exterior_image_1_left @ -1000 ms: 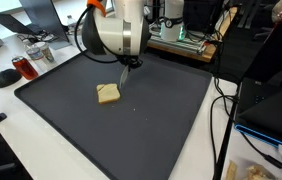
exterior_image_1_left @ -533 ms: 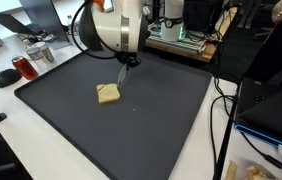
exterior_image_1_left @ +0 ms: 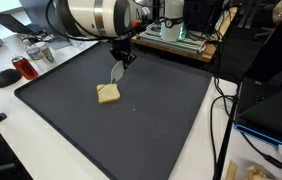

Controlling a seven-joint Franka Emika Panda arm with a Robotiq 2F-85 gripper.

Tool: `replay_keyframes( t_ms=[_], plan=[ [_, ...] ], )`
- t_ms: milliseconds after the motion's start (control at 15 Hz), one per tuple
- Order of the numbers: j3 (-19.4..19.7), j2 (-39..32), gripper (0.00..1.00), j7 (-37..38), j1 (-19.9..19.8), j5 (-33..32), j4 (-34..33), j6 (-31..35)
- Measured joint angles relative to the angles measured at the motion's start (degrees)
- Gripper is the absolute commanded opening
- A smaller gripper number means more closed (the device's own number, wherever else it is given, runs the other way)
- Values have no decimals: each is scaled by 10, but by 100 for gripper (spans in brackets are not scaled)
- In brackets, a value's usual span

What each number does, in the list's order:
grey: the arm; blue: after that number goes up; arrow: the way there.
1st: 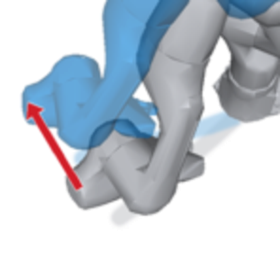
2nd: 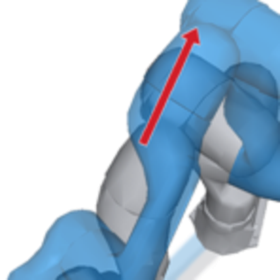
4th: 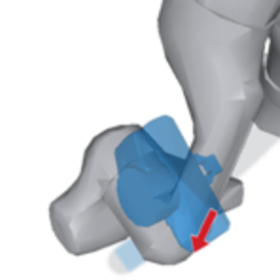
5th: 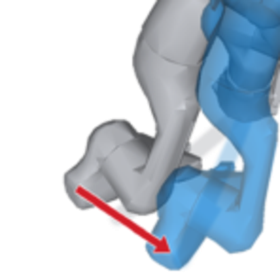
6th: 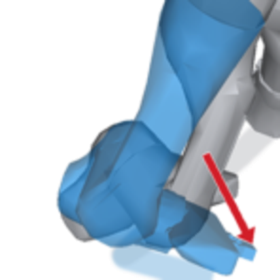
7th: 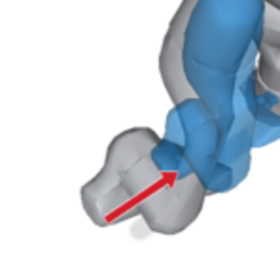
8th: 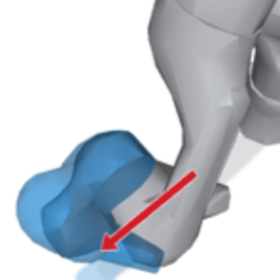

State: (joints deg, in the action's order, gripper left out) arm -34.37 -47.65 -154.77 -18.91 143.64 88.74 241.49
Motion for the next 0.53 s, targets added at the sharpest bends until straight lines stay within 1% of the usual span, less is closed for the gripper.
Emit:
replay_keyframes(
  t_ms=[267,333,400,533],
  plan=[
    [-107,-37,1,10,-126,0,-15,0],
    [-130,-47,1,17,-152,0,-19,0],
    [-154,-58,4,26,-174,0,-24,0],
    [-197,-80,4,43,-207,0,-34,0]
  ],
)
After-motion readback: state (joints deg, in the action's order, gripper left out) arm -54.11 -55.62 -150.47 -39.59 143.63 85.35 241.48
